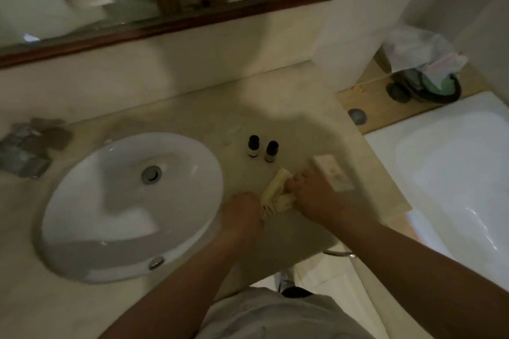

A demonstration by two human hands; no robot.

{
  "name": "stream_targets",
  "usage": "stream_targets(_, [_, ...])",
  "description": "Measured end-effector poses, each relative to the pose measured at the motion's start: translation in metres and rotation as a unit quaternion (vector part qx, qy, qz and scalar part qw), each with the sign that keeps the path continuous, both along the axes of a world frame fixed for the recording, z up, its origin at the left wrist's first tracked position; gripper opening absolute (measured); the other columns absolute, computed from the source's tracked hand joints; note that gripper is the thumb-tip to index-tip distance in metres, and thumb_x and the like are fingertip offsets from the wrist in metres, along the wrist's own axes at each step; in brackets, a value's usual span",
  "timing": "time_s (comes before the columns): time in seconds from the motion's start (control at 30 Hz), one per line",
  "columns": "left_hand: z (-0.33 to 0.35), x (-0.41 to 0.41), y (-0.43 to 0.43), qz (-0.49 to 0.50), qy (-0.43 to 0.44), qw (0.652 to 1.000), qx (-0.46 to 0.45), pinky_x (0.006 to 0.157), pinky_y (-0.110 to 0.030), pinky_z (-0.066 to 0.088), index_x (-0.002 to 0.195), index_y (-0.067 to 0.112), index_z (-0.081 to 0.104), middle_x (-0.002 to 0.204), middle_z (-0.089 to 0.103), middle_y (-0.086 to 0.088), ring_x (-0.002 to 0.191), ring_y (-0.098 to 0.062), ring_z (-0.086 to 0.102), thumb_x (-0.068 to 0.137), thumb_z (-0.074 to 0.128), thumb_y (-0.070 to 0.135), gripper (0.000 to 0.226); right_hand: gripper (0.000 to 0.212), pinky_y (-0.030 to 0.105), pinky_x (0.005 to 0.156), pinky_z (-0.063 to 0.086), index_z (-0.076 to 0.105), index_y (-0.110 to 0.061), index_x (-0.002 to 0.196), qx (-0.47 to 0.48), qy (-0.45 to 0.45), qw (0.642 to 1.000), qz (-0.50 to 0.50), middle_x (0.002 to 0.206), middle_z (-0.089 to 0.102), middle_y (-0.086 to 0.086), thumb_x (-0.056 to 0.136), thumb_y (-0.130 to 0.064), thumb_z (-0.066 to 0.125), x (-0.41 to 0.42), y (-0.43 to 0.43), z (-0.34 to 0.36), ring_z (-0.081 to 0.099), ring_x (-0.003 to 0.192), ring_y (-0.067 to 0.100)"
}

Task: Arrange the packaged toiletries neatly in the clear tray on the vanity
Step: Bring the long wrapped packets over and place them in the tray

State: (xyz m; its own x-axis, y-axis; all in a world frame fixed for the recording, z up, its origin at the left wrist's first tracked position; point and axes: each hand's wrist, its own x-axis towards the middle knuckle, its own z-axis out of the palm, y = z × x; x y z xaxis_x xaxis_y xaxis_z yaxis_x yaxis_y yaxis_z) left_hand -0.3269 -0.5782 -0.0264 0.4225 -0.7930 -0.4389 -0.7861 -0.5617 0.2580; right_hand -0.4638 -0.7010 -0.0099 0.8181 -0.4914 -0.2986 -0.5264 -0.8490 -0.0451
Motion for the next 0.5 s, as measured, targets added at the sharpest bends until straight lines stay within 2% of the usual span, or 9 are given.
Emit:
stream_targets(0.1, [0.000,-0.007,0.001,0.046,0.007,0.998,0.037,0.075,-0.036,0.054,0.095,0.014,0.064,0.100,0.066,-0.006,0.092,-0.026,0.064,0.080,0.059,0.023,0.018,0.023,0.035,0.077,0.041,0.065,-0.019,0.110,0.025,-0.027,0.998,0.059,0.104,0.064,0.005,0.089,-0.017,0.056,0.001,-0.008,-0.002,0.055,0.097,0.027])
stream_targets(0.2, [0.004,-0.008,0.005,0.102,0.016,0.995,0.007,0.064,-0.034,0.049,0.087,0.014,0.057,0.089,0.060,-0.007,0.080,-0.026,0.059,0.079,0.054,0.016,0.009,0.021,0.033,0.076,0.042,0.070,-0.022,0.100,0.067,-0.084,0.992,0.064,0.098,0.068,0.002,0.088,-0.014,0.055,0.004,-0.007,-0.006,0.055,0.090,0.025])
stream_targets(0.27, [0.010,-0.004,0.014,0.168,0.045,0.984,-0.039,0.057,-0.031,0.042,0.080,0.015,0.050,0.076,0.053,-0.004,0.070,-0.024,0.052,0.079,0.054,0.013,0.005,0.020,0.032,0.070,0.036,0.070,-0.022,0.094,0.108,-0.103,0.987,0.054,0.094,0.065,0.002,0.088,-0.013,0.053,0.008,-0.003,-0.002,0.054,0.089,0.024])
stream_targets(0.33, [0.018,0.003,0.032,0.225,0.052,0.968,-0.097,0.058,-0.033,0.044,0.079,0.016,0.052,0.072,0.057,-0.003,0.068,-0.025,0.054,0.079,0.056,0.012,0.006,0.014,0.033,0.065,0.035,0.066,-0.019,0.087,0.154,-0.125,0.979,0.048,0.089,0.059,0.004,0.086,-0.016,0.053,0.015,0.002,0.008,0.052,0.085,0.024])
stream_targets(0.43, [0.034,0.016,0.070,0.281,0.041,0.940,-0.188,0.054,-0.029,0.043,0.077,0.018,0.052,0.066,0.058,0.000,0.063,-0.021,0.055,0.081,0.060,0.012,0.011,0.009,0.034,0.068,0.046,0.062,-0.022,0.091,0.184,-0.168,0.967,0.059,0.093,0.052,0.000,0.085,-0.017,0.057,0.025,0.016,0.029,0.050,0.083,0.017])
stream_targets(0.5, [0.044,0.026,0.098,0.299,0.022,0.921,-0.249,0.053,-0.026,0.038,0.077,0.019,0.050,0.066,0.055,0.002,0.061,-0.015,0.053,0.083,0.060,0.007,0.016,0.015,0.033,0.070,0.051,0.064,-0.025,0.094,0.186,-0.208,0.957,0.080,0.095,0.056,-0.002,0.084,-0.014,0.062,0.031,0.031,0.043,0.054,0.084,0.016])
